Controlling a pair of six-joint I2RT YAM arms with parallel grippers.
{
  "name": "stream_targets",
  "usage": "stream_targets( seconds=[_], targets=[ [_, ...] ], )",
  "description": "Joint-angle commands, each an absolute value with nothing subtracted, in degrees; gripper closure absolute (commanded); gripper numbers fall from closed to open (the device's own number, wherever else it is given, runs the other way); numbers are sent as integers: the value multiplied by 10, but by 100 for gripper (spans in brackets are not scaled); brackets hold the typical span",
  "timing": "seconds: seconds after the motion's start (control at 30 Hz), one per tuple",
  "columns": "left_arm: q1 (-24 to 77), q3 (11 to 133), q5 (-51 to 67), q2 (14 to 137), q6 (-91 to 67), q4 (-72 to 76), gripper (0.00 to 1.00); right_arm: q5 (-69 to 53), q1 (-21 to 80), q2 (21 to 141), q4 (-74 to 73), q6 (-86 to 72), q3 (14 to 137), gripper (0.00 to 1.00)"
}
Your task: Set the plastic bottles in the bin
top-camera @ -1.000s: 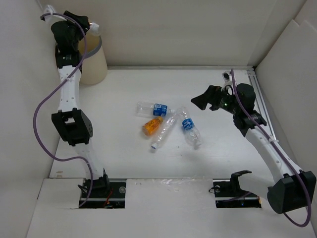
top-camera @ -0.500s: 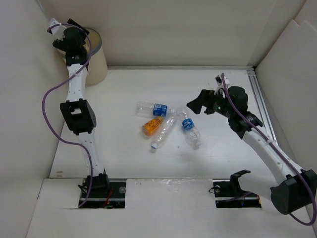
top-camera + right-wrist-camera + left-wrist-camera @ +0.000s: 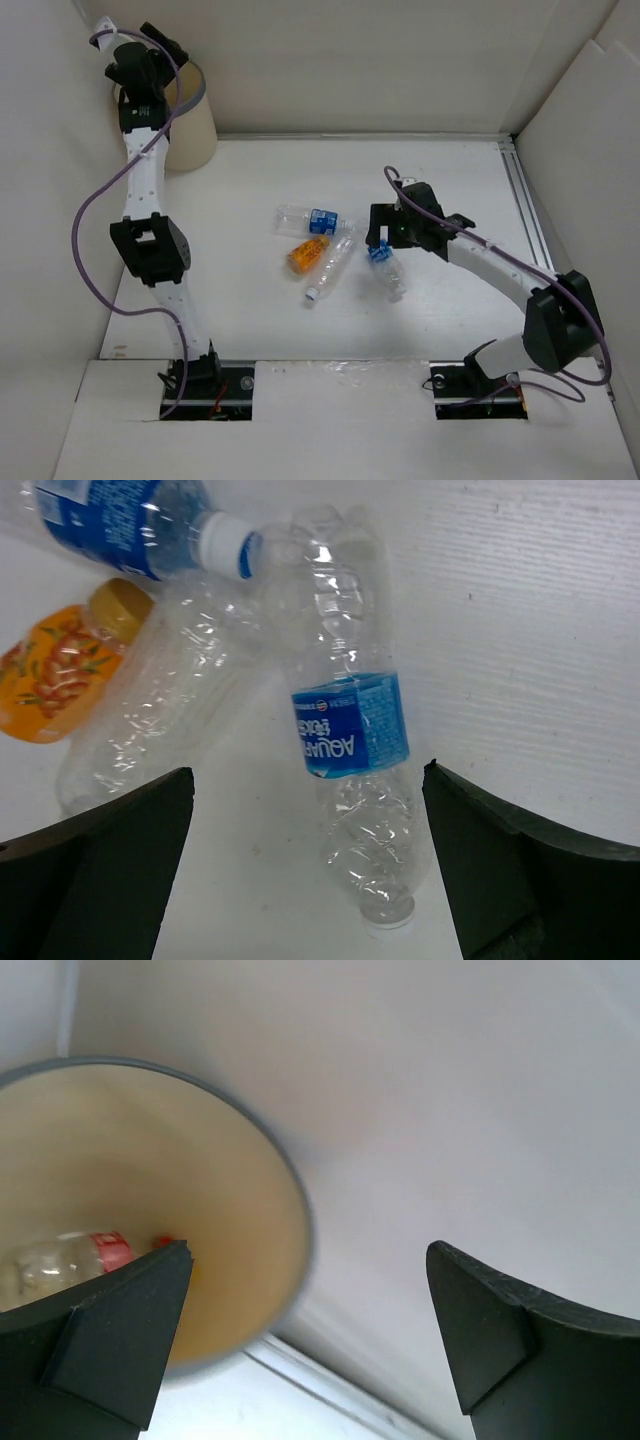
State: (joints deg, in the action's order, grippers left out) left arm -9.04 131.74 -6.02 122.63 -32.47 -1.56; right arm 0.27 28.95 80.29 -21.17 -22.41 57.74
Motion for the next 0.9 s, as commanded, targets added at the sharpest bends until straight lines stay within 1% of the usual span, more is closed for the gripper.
stream_targets(
  seconds=[0.0, 0.07, 0.17, 0.2, 0.23, 0.27, 0.3, 0.4, 0.5, 0.53, 0.57, 0.6, 0.63, 0.67, 0.77, 0.8, 0.87],
  targets=[
    [-53, 1280, 21, 1082, -314, -36, 0, 39, 292, 823, -223, -235, 593, 0],
    [-34, 1258, 34, 1055, -306, -67, 0, 46, 287, 840, -223, -240, 578, 0],
    [20, 1185, 40, 995, -293, -94, 0, 39, 287, 860, -204, -246, 564, 3],
    [34, 1156, 49, 961, -285, -77, 0, 39, 287, 873, -204, -246, 556, 5],
    [54, 1102, 62, 945, -285, -70, 0, 31, 287, 881, -195, -246, 555, 5],
    [62, 1075, 72, 930, -291, -62, 0, 24, 287, 889, -189, -246, 547, 7],
    [71, 1051, 77, 917, -291, -55, 0, 24, 287, 908, -189, -246, 547, 11],
    [111, 977, 77, 875, -293, -43, 0, 11, 287, 930, -183, -251, 534, 18],
    [146, 951, 63, 860, -280, -56, 0, 6, 287, 935, -171, -263, 513, 30],
    [153, 944, 58, 860, -280, -62, 0, 6, 287, 930, -171, -269, 512, 50],
    [170, 944, 52, 860, -280, -68, 0, 11, 287, 930, -171, -274, 505, 62],
    [178, 939, 42, 865, -269, -68, 0, 24, 287, 919, -171, -285, 504, 73],
    [189, 939, 33, 865, -263, -79, 0, 31, 280, 912, -180, -285, 499, 81],
    [198, 945, 33, 880, -263, -84, 0, 39, 279, 891, -185, -293, 499, 82],
    [227, 952, 60, 895, -254, -79, 0, 74, 269, 832, -214, -299, 504, 92],
    [233, 952, 102, 906, -254, -65, 0, 80, 269, 816, -221, -299, 504, 92],
    [233, 947, 174, 918, -254, -38, 0, 80, 254, 761, -227, -291, 512, 97]
  ],
)
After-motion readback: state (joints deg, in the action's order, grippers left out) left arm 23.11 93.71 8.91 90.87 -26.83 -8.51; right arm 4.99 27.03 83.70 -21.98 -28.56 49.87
